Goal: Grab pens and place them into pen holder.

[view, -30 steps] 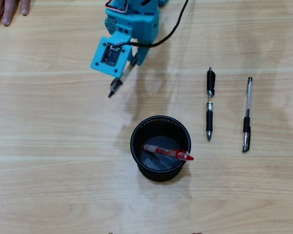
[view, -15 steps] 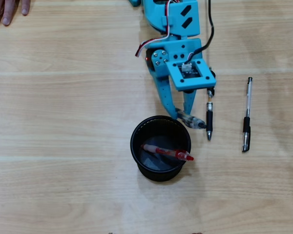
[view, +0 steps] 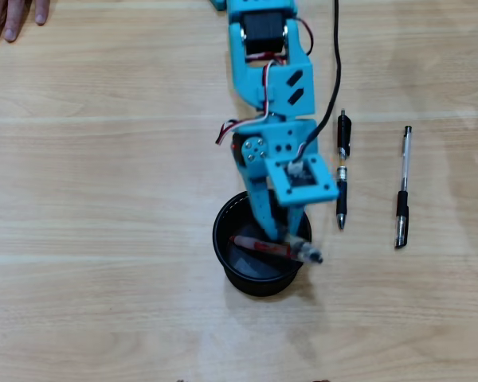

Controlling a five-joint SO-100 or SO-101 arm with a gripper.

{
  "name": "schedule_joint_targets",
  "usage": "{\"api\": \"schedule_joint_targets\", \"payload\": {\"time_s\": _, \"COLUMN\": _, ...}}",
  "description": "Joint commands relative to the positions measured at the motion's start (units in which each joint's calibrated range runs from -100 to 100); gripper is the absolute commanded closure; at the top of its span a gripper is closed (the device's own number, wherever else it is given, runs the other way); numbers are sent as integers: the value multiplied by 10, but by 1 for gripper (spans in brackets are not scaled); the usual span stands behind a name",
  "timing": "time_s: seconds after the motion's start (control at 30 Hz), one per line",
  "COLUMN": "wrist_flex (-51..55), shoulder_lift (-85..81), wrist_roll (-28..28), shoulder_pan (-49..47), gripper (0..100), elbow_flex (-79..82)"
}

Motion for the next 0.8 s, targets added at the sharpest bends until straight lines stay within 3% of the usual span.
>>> {"api": "schedule_joint_targets", "payload": {"time_s": 0.0, "wrist_flex": -10, "shoulder_lift": -1, "wrist_roll": 7, "shoulder_pan": 10, "gripper": 91, "elbow_flex": -28}}
{"api": "schedule_joint_targets", "payload": {"time_s": 0.1, "wrist_flex": -10, "shoulder_lift": -12, "wrist_roll": 31, "shoulder_pan": 10, "gripper": 86, "elbow_flex": -27}}
{"api": "schedule_joint_targets", "payload": {"time_s": 0.4, "wrist_flex": 2, "shoulder_lift": -61, "wrist_roll": 38, "shoulder_pan": 6, "gripper": 88, "elbow_flex": -19}}
{"api": "schedule_joint_targets", "payload": {"time_s": 0.57, "wrist_flex": 229, "shoulder_lift": -188, "wrist_roll": 57, "shoulder_pan": -6, "gripper": 88, "elbow_flex": -10}}
{"api": "schedule_joint_targets", "payload": {"time_s": 0.77, "wrist_flex": 441, "shoulder_lift": -293, "wrist_roll": 163, "shoulder_pan": -12, "gripper": 87, "elbow_flex": -2}}
